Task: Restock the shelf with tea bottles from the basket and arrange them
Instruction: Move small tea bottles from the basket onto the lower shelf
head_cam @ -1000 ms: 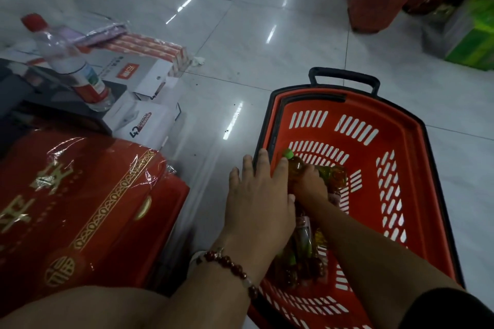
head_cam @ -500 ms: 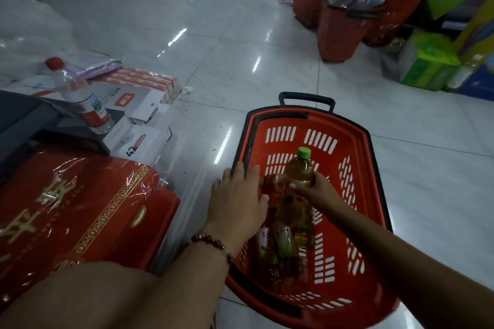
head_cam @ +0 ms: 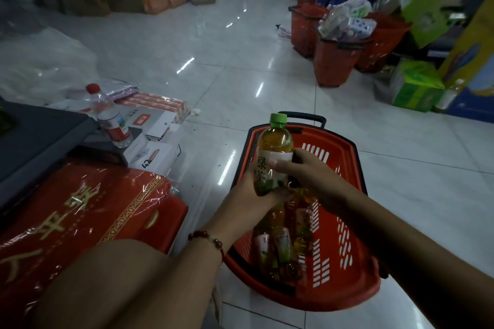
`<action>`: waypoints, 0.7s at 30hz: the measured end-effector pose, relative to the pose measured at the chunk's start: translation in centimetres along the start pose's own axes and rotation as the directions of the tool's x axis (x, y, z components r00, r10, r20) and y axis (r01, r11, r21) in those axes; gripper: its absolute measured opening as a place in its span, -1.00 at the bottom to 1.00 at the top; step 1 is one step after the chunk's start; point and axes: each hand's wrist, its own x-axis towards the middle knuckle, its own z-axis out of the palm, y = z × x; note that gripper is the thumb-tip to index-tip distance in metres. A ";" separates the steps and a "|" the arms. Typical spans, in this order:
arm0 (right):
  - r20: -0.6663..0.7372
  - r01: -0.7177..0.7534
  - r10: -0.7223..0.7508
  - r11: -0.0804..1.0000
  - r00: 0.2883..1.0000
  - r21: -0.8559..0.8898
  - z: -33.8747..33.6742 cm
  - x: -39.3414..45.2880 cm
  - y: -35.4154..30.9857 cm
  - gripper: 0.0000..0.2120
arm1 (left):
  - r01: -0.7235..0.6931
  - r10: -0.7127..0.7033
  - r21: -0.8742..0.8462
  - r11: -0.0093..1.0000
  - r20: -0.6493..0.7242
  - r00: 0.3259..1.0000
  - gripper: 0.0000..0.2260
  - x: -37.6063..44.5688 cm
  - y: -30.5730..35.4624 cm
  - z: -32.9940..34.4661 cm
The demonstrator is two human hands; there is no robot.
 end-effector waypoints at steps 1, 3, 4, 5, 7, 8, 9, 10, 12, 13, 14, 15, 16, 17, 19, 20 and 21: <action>0.006 0.016 -0.016 1.000 1.000 -0.004 0.5 -0.3 -0.8 -0.74 | 0.003 -0.004 -0.053 0.999 -0.022 1.000 -0.41 -0.2 -0.1 -0.3; 0.013 0.041 -0.041 0.999 0.999 0.015 1.4 -0.9 -2.0 -0.74 | -0.012 0.001 -0.148 0.989 -0.075 0.997 -0.50 -0.9 -0.1 -1.0; 0.016 0.047 -0.047 0.998 0.999 0.034 1.9 -1.3 -2.5 -0.73 | -0.018 -0.003 -0.194 0.981 -0.108 0.994 -0.52 -1.3 0.1 -1.5; 0.022 0.053 -0.055 0.997 0.998 0.057 2.3 -1.7 -2.9 -0.68 | -0.021 -0.012 -0.241 0.970 -0.137 0.990 -0.48 -1.7 0.1 -1.9; 0.055 0.053 -0.059 0.995 0.997 0.090 3.0 -2.3 -3.2 -0.53 | -0.021 -0.038 -0.323 0.946 -0.177 0.983 -0.33 -2.6 0.1 -3.0; 0.094 0.047 -0.056 0.994 0.994 0.100 3.4 -2.6 -3.3 -0.49 | -0.021 -0.050 -0.352 0.936 -0.191 0.980 -0.25 -3.0 0.0 -3.6; 0.145 0.037 -0.051 0.994 0.988 0.103 4.1 -2.9 -3.2 -0.46 | -0.013 -0.068 -0.390 0.921 -0.195 0.978 -0.21 -3.4 -0.2 -4.3; 0.197 0.026 -0.044 0.995 0.979 0.093 4.8 -3.2 -3.3 -0.41 | -0.007 -0.088 -0.438 0.899 -0.198 0.976 -0.25 -3.8 -0.4 -4.9; 0.236 0.032 -0.043 0.998 0.971 0.051 6.6 -3.7 -3.1 -0.30 | -0.031 -0.111 -0.532 0.846 -0.233 0.966 -0.45 -4.5 -0.8 -6.1; 0.225 0.057 -0.059 0.998 0.973 0.019 7.6 -3.8 -3.0 -0.25 | -0.045 -0.128 -0.574 0.817 -0.259 0.957 -0.53 -4.9 -0.9 -6.6; 0.198 0.090 -0.087 0.996 0.976 -0.007 8.5 -3.8 -3.0 -0.25 | -0.054 -0.150 -0.610 0.790 -0.278 0.949 -0.56 -5.3 -0.9 -7.1; 0.170 0.121 -0.116 0.993 0.979 -0.016 9.4 -3.7 -3.2 -0.27 | -0.061 -0.162 -0.633 0.772 -0.289 0.944 -0.57 -5.7 -1.0 -7.6; 0.155 0.141 -0.138 0.990 0.978 -0.009 10.2 -3.7 -3.5 -0.33 | -0.075 -0.162 -0.644 0.761 -0.300 0.940 -0.58 -6.1 -1.1 -8.1; 0.151 0.152 -0.153 0.988 0.977 0.016 11.0 -3.6 -3.9 -0.40 | -0.094 -0.151 -0.642 0.761 -0.316 0.937 -0.60 -6.7 -1.1 -8.6; 0.171 0.162 -0.174 0.983 0.970 0.081 12.3 -3.4 -4.8 -0.55 | -0.133 -0.123 -0.620 0.773 -0.352 0.928 -0.68 -8.1 -1.3 -10.0; 0.202 0.166 -0.185 0.980 0.962 0.105 13.0 -3.5 -5.5 -0.58 | -0.150 -0.110 -0.607 0.780 -0.369 0.923 -0.72 -8.8 -1.5 -10.8; 0.241 0.173 -0.197 0.978 0.950 0.115 13.7 -3.5 -6.1 -0.60 | -0.167 -0.096 -0.594 0.787 -0.386 0.918 -0.75 -9.6 -1.7 -11.7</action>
